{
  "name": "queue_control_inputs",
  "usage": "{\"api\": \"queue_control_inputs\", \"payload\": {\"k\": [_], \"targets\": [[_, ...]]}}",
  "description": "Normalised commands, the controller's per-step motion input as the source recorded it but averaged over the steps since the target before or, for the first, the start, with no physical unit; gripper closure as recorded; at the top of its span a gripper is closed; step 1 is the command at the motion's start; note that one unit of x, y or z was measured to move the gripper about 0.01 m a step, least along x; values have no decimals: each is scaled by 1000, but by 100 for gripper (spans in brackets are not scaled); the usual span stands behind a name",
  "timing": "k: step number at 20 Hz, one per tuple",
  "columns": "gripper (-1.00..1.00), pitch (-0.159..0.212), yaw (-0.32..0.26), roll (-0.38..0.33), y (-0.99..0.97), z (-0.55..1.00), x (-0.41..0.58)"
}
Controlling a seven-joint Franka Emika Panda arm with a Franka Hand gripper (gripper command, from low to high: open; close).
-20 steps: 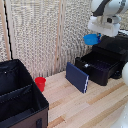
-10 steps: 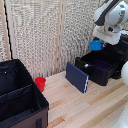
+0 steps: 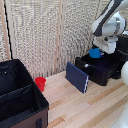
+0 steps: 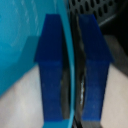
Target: Gently grip the air fryer handle with your gripper and kindly pull it open by sliding your gripper away from the base. Gradually bring your gripper in line with the blue bowl and gently capture it, without tightening your grip too much. Securely place the blue bowl inside the opened air fryer with a steady position. Liberate your robot's gripper, and withdraw your gripper from the proximity of the air fryer.
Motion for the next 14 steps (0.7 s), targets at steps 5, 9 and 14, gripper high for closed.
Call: {"api": "queue_control_inputs", "payload": {"k": [5, 9, 14], "targets": [[100, 120, 61, -50, -194, -323, 475], [100, 205, 44, -54, -197, -311, 416], [-100, 165, 0, -43, -70, 23, 172]]}}
